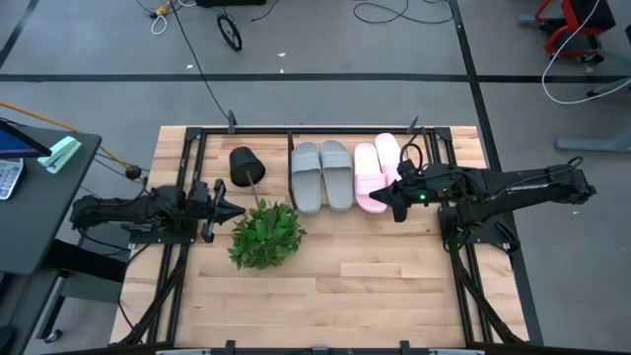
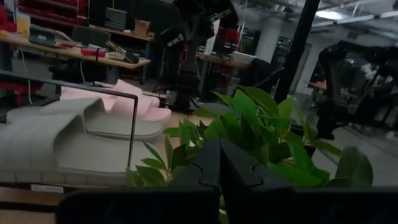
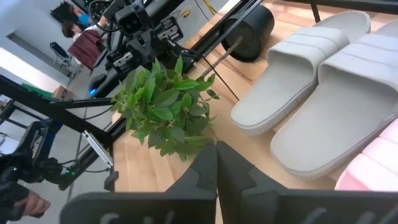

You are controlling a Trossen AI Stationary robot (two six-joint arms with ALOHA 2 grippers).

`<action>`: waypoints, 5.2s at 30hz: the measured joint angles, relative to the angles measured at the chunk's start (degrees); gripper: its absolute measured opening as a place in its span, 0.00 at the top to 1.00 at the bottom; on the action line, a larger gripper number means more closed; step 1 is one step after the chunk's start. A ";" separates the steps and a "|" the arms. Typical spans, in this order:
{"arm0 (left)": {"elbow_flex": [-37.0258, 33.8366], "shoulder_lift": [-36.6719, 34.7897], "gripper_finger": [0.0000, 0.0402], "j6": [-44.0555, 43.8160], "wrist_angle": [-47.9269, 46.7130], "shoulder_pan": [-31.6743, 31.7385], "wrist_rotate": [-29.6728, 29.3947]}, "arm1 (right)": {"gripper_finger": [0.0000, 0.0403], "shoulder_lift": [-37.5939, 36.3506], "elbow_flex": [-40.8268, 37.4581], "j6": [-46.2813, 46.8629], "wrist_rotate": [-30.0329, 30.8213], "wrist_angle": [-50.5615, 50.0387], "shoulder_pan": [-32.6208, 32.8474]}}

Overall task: Pick and place slides into the shelf
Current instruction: Return to Home Position

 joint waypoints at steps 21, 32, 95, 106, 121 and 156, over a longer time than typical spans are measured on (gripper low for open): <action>-0.04 0.00 0.92 -4.02 -0.17 0.00 0.02 | 1.00 -16.56 -6.80 -15.69 0.23 -9.01 3.36; -0.04 0.00 0.94 -3.98 -0.17 0.02 0.00 | 1.00 -34.55 -23.44 -16.74 0.24 0.78 5.79; -0.07 -0.02 0.91 -3.97 -0.20 0.01 0.00 | 0.97 -41.82 -40.35 -27.39 -4.87 21.77 2.74; -0.07 -0.02 0.91 -3.98 -0.20 0.01 0.00 | 0.97 -41.72 -40.37 -26.86 -4.92 19.80 2.75; -0.07 -0.02 0.92 -3.98 -0.18 0.02 -0.02 | 0.97 -41.72 -40.37 -26.91 -4.94 19.68 2.73; -0.07 -0.02 0.92 -3.98 -0.18 0.01 0.00 | 0.96 -41.72 -40.39 -26.89 -4.94 19.71 2.73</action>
